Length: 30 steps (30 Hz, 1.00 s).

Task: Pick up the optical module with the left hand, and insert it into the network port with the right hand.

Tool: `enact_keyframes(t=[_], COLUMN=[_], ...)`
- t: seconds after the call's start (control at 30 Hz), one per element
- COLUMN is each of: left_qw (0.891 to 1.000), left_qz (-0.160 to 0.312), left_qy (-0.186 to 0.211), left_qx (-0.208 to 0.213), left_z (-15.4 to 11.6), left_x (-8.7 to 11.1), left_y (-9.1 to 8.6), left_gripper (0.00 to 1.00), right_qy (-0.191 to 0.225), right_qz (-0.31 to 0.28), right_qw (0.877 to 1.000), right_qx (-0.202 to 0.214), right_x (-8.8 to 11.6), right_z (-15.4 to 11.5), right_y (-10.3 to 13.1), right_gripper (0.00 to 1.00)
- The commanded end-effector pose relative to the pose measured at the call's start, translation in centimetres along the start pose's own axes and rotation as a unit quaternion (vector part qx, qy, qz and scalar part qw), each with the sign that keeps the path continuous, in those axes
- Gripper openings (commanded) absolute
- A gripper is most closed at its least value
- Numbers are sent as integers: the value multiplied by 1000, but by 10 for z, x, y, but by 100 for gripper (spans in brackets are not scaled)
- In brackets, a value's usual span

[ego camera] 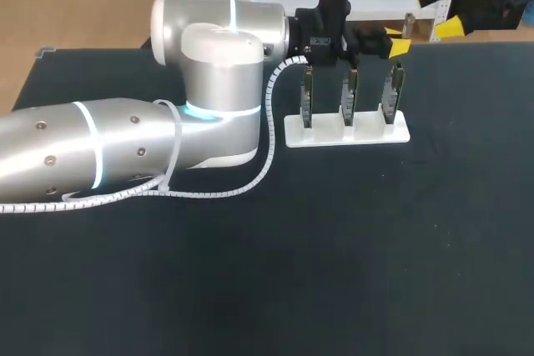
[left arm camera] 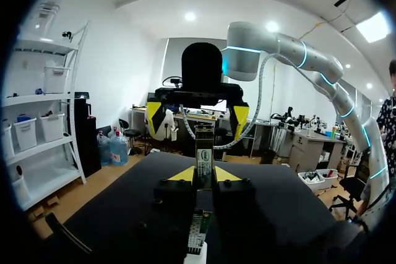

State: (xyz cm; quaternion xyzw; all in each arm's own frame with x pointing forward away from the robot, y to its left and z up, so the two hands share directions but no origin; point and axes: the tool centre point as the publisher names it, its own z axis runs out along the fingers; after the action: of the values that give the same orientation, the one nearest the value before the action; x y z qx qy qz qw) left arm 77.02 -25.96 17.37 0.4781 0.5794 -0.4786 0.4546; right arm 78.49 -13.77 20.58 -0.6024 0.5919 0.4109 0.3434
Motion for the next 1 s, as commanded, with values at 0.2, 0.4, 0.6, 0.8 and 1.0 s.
enact_keyframes(t=[0.2, 0.4, 0.6, 0.8, 1.0], left_qw=[1000, 1000, 1000, 1000, 1000], left_qz=[0, 0, 0, 0, 0], left_qy=[1, 1, 1, 1, 1], left_qx=[2, 2, 2, 2, 2], left_z=[1, 1, 1, 1, 1], left_x=[0, 0, 0, 0, 0], left_y=[2, 2, 2, 2, 2], left_gripper=[0, 0, 0, 0, 0], right_qy=[11, 10, 15, 19, 18], right_qz=[-10, -14, -13, -13, -14], right_qw=[1000, 1000, 1000, 1000, 1000], right_qx=[-5, -13, -18, -21, -22], right_x=[-9, -16, -17, -19, -19], right_z=[9, 16, 20, 26, 29], right_y=[3, 5, 7, 9, 9], right_gripper=[100, 100, 100, 100, 100])
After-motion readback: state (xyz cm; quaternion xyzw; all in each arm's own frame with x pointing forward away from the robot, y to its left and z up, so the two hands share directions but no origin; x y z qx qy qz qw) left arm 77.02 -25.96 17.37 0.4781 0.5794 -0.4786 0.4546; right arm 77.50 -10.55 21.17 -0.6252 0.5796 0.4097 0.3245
